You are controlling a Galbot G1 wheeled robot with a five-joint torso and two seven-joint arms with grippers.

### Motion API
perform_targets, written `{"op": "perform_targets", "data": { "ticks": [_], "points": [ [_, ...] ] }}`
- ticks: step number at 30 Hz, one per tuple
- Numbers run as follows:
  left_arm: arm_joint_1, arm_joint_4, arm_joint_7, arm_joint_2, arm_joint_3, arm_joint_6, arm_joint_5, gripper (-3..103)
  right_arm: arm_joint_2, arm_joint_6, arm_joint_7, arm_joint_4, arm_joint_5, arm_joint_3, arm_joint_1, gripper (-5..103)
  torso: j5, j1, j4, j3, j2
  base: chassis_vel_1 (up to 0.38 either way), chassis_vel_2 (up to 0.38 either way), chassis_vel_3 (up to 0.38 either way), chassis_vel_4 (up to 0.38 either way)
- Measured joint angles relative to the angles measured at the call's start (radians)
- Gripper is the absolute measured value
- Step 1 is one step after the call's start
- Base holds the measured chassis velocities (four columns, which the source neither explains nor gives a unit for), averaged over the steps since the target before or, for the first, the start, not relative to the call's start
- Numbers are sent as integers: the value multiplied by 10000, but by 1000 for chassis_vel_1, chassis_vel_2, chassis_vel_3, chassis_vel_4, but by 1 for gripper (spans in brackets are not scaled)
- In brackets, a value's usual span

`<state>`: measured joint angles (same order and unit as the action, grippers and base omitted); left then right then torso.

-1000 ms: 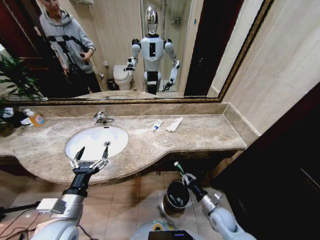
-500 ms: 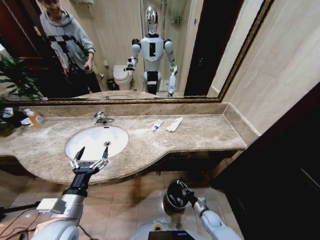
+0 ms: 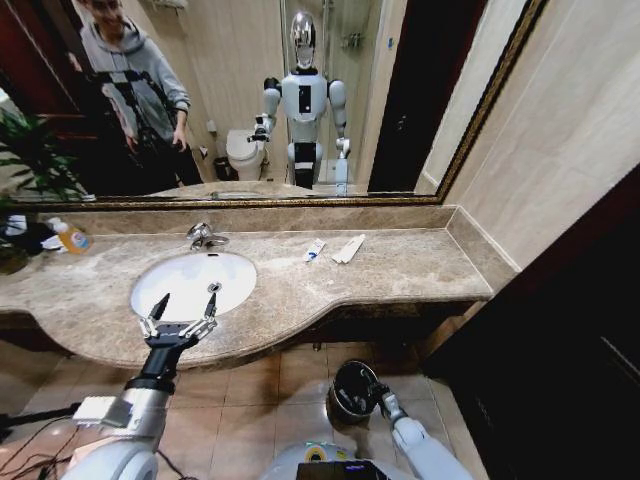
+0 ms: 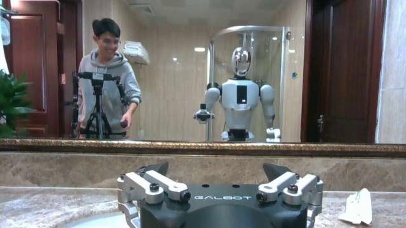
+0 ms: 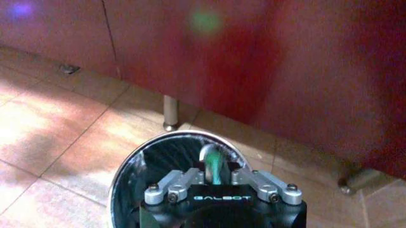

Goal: Pick up the trash from the sink and place it in the trash bin.

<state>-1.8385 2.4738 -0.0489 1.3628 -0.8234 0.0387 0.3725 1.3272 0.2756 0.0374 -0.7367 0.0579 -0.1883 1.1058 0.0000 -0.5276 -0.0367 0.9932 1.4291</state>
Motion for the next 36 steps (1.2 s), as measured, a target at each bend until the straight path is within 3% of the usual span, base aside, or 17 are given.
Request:
{"op": "perform_targets", "data": {
  "ticks": [12, 15, 18, 19, 21, 28, 36],
  "points": [
    [0, 0, 0, 0, 0, 0, 0, 100, -154, -121, 121, -802, 207, -12, 484, 65, 0, 0, -1, 0, 0, 0, 0, 0, 0],
    [0, 0, 0, 0, 1, 0, 0, 100, -235, -242, 127, -1063, 391, -5, 624, 70, 1, 0, -1, -1, 0, 0, 0, 0, 0],
    [0, 0, 0, 0, 1, 0, 0, 100, -439, -505, 127, -1790, 868, -12, 967, 87, 0, 0, 0, -1, 0, 0, 0, 0, 0],
    [0, 0, 0, 0, 1, 0, 0, 100, -439, -505, 127, -1790, 868, -12, 967, 87, 0, 0, 0, -1, 0, 0, 0, 0, 0],
    [0, 0, 0, 0, 0, 0, 0, 100, -556, -491, 91, -2193, 1010, -68, 1184, 97, 1, 1, -1, -1, 0, 0, 0, 0, 0],
    [0, 0, 0, 0, 0, 0, 0, 100, -836, -386, -18, -2940, 1045, -242, 1582, 100, 1, 1, -1, -1, 0, 0, 0, 0, 0],
    [0, 0, 0, 0, 0, 0, 0, 100, -1320, -955, -165, -5338, 2145, -589, 2798, 100, 2, 1, -1, -1, 0, 0, 0, 0, 0]
  ]
}}
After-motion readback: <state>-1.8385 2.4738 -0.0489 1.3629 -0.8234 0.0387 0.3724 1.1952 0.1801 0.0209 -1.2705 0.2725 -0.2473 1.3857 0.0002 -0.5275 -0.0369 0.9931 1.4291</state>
